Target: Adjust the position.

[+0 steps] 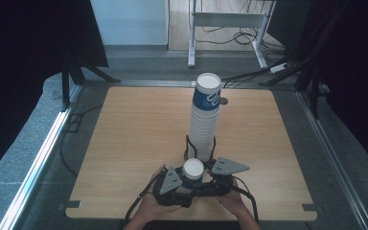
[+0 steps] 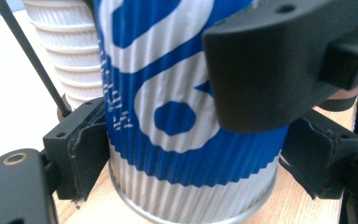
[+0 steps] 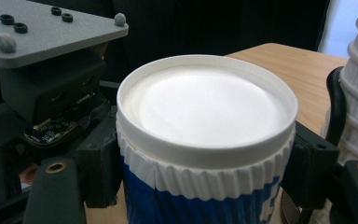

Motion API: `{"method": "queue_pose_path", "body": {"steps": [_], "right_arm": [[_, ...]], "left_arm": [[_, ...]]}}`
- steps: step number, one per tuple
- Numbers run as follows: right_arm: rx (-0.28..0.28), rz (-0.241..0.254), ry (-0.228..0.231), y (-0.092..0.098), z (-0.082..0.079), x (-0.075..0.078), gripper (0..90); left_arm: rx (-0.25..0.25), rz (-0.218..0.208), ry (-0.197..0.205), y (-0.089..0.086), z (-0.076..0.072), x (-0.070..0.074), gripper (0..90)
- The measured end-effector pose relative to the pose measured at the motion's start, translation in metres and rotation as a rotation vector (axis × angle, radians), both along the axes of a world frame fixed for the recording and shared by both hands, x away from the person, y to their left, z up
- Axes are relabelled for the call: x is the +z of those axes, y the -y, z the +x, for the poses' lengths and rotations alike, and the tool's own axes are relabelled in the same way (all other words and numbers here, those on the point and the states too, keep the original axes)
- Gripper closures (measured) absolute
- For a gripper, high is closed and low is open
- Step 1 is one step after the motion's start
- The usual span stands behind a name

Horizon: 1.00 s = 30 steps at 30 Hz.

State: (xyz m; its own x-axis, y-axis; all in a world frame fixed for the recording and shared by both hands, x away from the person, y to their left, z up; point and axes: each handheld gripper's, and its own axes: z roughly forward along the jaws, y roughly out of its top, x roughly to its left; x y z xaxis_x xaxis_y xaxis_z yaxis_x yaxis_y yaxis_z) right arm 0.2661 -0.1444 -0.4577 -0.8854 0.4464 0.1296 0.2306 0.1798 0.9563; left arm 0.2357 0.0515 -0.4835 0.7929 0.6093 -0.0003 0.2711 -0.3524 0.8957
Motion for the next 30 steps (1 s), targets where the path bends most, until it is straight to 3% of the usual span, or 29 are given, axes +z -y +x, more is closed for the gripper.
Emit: {"method": "queue_pose_path", "body": {"steps": [11,18,21,24,25,30], "right_arm": [[0.003,-0.012,-0.013,-0.001,0.002,-0.001,24.9],[0.0,-0.002,-0.027,0.001,0.003,0.002,17.1],[-0.017,0.0,-0.013,0.007,0.002,0.009,16.6],[-0.018,0.001,-0.009,0.012,0.002,0.012,16.7],[-0.018,-0.005,-0.009,0.016,0.002,0.015,16.8],[-0.02,-0.023,-0.029,0.026,0.004,0.017,16.8]], "left_arm": [[-0.004,0.025,0.008,-0.001,0.0,0.0,20.0],[0.029,0.089,0.032,0.0,0.0,0.0,20.1],[0.052,0.15,0.069,-0.001,0.0,0.001,20.0],[0.061,0.18,0.08,-0.001,0.0,0.002,20.0],[0.07,0.212,0.085,-0.002,0.001,0.001,20.0],[0.101,0.302,0.122,0.0,0.0,0.0,20.0]]}}
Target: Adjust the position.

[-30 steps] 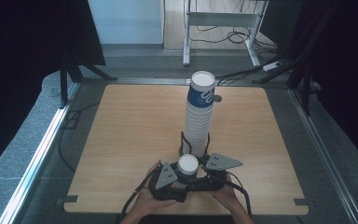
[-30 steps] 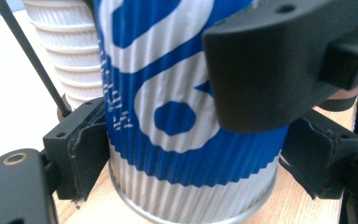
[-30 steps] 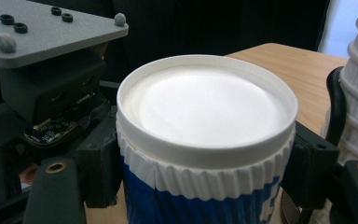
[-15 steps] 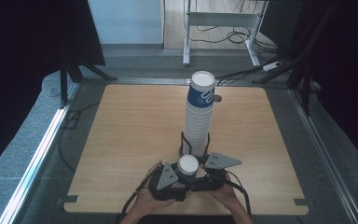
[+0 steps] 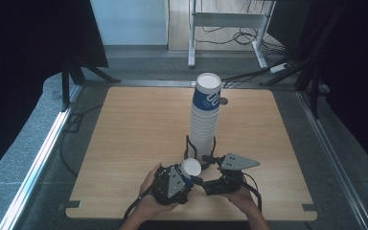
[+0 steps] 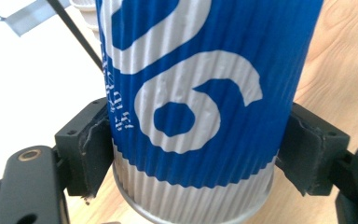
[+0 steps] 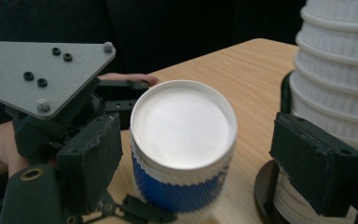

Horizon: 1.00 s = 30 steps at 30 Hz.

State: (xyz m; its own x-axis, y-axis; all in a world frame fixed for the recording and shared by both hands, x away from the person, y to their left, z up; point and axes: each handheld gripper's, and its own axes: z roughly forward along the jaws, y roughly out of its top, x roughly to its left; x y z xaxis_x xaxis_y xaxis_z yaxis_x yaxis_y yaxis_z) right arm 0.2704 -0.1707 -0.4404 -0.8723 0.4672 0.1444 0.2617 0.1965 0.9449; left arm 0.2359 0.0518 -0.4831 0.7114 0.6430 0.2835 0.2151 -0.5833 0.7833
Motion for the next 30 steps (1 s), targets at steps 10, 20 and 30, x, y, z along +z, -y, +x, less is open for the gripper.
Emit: {"method": "queue_pose_path", "body": {"steps": [10,20,30], "right_arm": [[0.021,-0.019,-0.05,0.007,0.005,-0.006,16.7],[0.081,-0.043,-0.114,-0.006,0.008,-0.018,14.7],[0.102,-0.06,-0.141,-0.01,0.01,-0.028,25.3]], "left_arm": [[0.026,0.153,0.08,0.002,-0.004,0.004,19.9],[0.009,0.304,0.163,0.019,-0.014,-0.003,19.7],[-0.002,0.343,0.204,0.026,-0.019,-0.005,19.2]]}}
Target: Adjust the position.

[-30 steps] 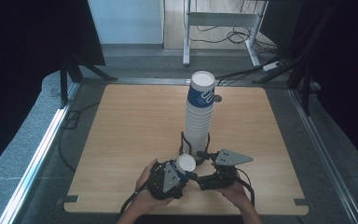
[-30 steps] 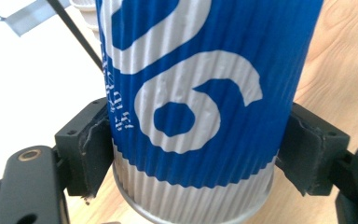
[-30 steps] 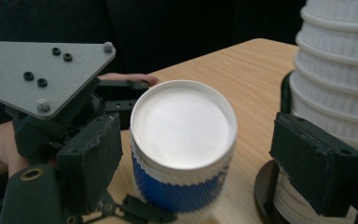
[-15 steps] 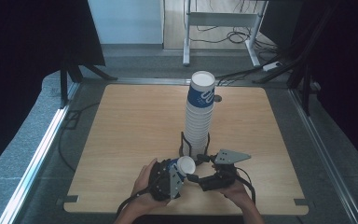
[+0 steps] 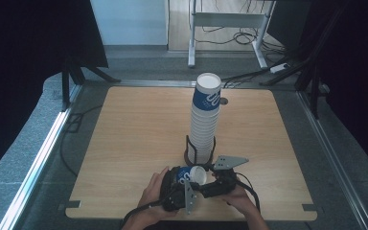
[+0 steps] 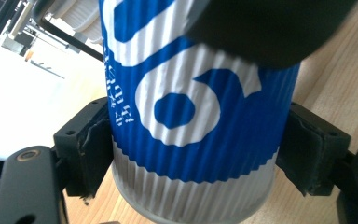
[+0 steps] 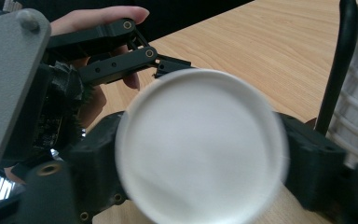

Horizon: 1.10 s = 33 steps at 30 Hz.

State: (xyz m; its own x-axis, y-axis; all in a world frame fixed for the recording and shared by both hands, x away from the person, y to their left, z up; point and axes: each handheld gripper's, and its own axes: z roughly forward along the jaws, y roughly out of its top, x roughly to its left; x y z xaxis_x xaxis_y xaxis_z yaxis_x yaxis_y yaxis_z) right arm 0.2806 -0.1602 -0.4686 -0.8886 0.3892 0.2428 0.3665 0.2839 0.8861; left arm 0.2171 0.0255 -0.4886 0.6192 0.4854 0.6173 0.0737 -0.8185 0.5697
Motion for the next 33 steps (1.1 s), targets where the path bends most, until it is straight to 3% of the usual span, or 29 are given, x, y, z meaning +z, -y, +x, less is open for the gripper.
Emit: {"method": "queue_pose_path", "body": {"steps": [3,7,9,12,13,14,19,25,33], "right_arm": [[-0.002,0.004,0.003,0.0,0.0,-0.001,26.0],[-0.008,0.033,0.005,0.003,0.001,0.0,26.8],[-0.005,0.061,0.005,0.006,0.001,0.001,26.9],[0.001,0.106,-0.002,0.013,0.002,0.004,26.9],[0.006,0.122,-0.006,0.015,0.002,0.005,26.9],[0.007,0.134,-0.005,0.017,0.002,0.005,26.9],[0.019,0.17,0.004,0.023,0.003,0.007,26.9],[0.036,0.208,-0.024,0.03,0.006,0.003,26.9],[0.096,0.194,-0.041,0.027,0.006,-0.001,26.9]], "left_arm": [[0.001,-0.007,-0.003,0.0,0.0,0.0,17.9],[-0.011,-0.061,-0.046,-0.004,0.001,0.004,10.7],[-0.009,-0.089,-0.041,-0.005,0.002,0.005,4.6],[-0.026,-0.141,-0.057,-0.01,0.003,0.007,2.1],[-0.026,-0.141,-0.057,-0.01,0.003,0.007,2.0],[-0.043,-0.181,-0.081,-0.013,0.004,0.008,1.8],[-0.084,-0.25,-0.113,-0.018,0.005,0.01,1.9],[-0.14,-0.371,-0.167,-0.025,0.007,0.014,2.8],[-0.196,-0.37,-0.181,-0.025,0.005,0.015,4.6]]}}
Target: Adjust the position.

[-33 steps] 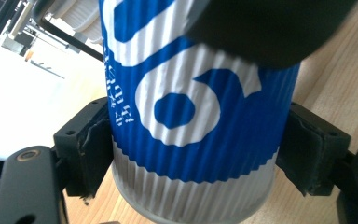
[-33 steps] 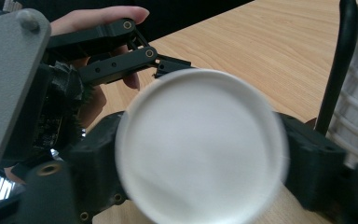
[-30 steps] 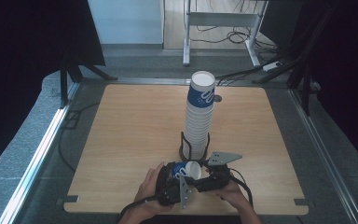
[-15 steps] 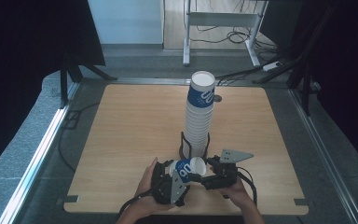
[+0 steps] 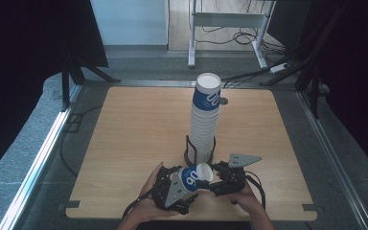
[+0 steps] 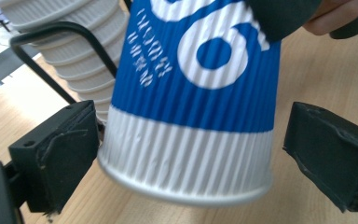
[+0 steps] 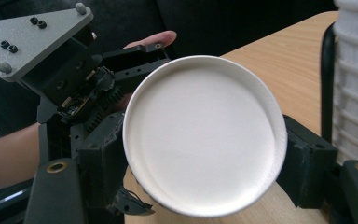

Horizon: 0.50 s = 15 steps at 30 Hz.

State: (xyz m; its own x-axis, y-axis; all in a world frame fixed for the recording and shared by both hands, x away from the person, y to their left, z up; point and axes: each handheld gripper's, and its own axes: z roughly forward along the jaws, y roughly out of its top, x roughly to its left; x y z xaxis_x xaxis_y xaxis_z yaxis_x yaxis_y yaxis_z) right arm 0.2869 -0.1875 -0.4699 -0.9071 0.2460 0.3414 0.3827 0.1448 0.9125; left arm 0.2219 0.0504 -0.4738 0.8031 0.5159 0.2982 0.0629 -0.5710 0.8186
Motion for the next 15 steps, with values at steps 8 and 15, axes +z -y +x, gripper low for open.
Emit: {"method": "queue_pose_path", "body": {"steps": [8,15], "right_arm": [[0.032,-0.008,0.025,-0.0026,-0.0032,0.0019,26.8],[0.035,-0.03,0.032,-0.004,-0.0038,0.0013,26.3]], "left_arm": [[0.023,0.031,0.0,0.0022,0.0015,-0.0056,14.5],[0.022,0.064,-0.005,0.0028,0.0019,-0.006,16.2]]}}
